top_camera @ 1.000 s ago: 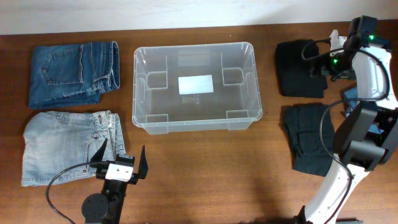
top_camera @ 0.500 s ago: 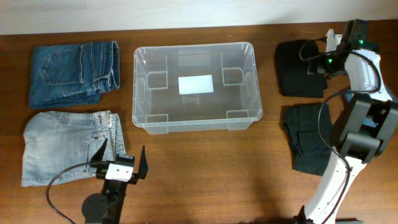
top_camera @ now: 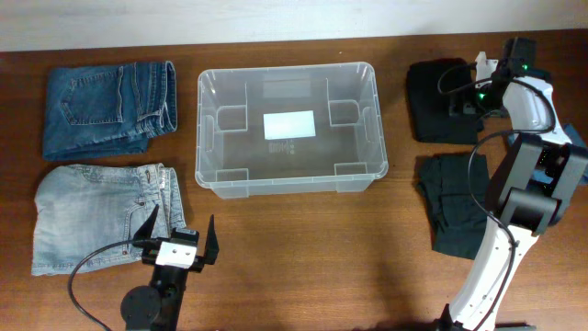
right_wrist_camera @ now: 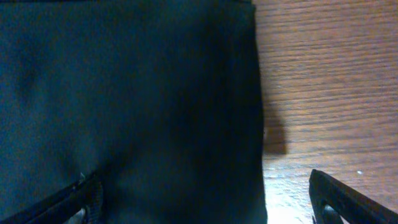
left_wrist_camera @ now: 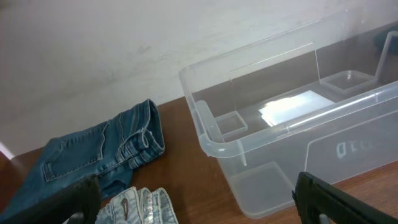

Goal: Pack container
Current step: 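Reach the right gripper to the top black folded garment and grasp it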

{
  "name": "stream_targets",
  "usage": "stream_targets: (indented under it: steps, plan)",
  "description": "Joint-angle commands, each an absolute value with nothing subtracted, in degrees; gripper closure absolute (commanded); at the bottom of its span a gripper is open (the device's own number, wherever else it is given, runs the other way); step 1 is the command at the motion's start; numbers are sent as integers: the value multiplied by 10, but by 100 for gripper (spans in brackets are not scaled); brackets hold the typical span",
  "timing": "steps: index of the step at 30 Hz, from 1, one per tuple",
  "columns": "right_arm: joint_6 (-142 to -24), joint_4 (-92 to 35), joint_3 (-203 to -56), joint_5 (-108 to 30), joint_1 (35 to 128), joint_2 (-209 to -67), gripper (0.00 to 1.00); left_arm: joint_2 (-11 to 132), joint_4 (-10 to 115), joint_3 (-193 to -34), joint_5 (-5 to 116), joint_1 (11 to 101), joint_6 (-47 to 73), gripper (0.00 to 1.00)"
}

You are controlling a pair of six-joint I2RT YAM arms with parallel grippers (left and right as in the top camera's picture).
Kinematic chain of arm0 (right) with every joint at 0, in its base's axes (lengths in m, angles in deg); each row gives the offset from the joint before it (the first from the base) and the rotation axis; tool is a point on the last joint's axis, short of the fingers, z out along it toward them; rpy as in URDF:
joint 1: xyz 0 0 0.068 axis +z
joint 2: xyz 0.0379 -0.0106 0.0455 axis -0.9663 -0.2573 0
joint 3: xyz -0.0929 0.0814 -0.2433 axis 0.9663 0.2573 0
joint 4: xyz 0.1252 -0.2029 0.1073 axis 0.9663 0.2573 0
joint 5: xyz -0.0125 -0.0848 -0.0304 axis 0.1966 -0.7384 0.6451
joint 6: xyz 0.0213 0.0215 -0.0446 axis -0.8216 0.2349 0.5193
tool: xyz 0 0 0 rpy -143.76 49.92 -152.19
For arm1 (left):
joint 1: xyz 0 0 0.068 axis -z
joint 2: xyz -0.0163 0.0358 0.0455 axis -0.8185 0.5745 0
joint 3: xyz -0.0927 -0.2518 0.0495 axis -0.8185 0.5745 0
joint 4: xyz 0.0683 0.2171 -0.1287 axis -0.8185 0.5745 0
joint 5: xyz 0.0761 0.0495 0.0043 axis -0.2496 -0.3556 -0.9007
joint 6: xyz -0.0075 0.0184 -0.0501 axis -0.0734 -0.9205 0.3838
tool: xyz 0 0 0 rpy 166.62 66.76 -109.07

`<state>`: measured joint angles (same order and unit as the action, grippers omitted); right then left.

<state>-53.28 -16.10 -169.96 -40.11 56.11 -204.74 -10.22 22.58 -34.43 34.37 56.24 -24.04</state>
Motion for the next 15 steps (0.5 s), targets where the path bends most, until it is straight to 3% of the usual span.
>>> stream_targets:
  steps: [1,15]
  plan:
    - [-529,-157,-1707,-383,581,-2068,2,-105,227,-341,341,559,-245,1]
    - [-530,-137,-1703,-330,588,-2097,1,-105,227,-341,341,559,-245,1]
